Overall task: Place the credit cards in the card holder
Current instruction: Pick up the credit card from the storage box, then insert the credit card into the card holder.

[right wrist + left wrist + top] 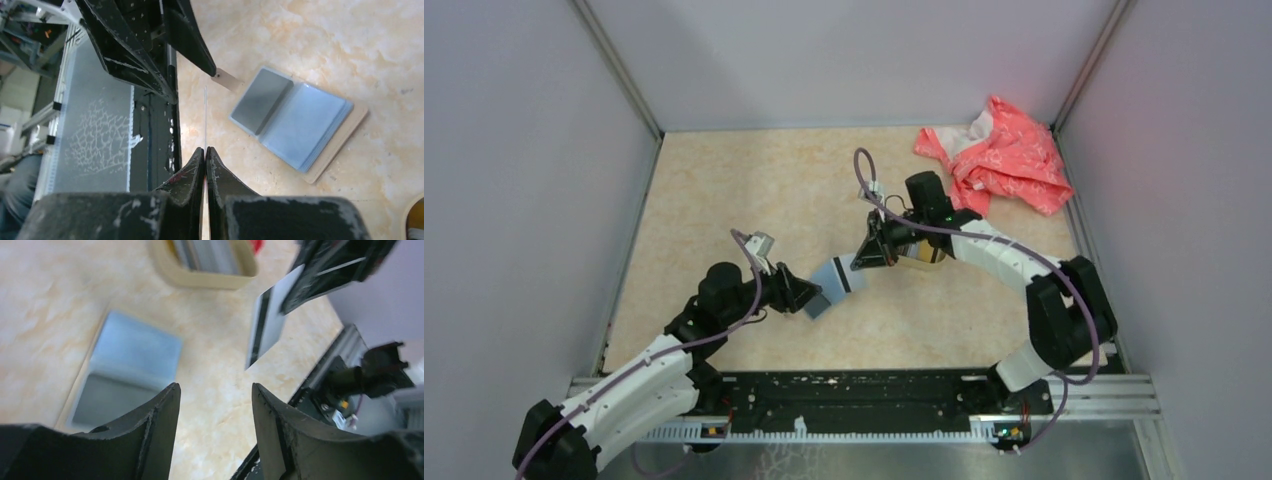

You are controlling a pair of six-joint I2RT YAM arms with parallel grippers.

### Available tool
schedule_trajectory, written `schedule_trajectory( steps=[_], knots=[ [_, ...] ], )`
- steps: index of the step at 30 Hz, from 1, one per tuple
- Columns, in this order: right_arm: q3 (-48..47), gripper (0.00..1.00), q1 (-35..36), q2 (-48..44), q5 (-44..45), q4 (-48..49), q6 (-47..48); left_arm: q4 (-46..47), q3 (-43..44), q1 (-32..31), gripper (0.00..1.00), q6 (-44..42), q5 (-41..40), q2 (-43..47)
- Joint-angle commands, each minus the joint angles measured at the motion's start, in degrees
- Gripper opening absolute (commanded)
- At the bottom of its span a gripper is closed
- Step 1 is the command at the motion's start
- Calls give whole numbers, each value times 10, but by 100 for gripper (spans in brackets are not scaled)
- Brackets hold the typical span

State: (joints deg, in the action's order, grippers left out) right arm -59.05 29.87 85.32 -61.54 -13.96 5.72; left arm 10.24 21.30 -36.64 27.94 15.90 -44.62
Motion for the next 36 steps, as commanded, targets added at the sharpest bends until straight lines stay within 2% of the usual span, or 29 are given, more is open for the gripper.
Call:
schedule_trajectory(
  steps=[1,4,8,10,14,18,21,26,36],
  knots=[
    [12,0,2,52,29,124,-128,-61,-83,-1,60,145,-140,74],
    [-20,0,5,105,31,120,-138,-81,-109,-1,58,179,-147,106],
    [-71,0,12,167,44,104,-135,-162,-98,-1,57,236,-194,102],
    [-87,0,18,195,48,109,-148,-194,-85,-1,56,264,-206,81],
    [-74,0,38,221,57,188,-197,-223,-61,-2,56,299,-221,22],
    [-104,0,45,252,73,156,-192,-223,-51,-2,56,314,-226,-37],
    [-105,0,47,263,75,153,-190,-208,-49,-2,55,314,-220,-64],
    [-110,0,48,273,84,141,-184,-195,-37,-2,39,298,-220,-92],
    [-118,0,48,290,90,104,-163,-200,0,-2,40,267,-242,-168]
  ],
)
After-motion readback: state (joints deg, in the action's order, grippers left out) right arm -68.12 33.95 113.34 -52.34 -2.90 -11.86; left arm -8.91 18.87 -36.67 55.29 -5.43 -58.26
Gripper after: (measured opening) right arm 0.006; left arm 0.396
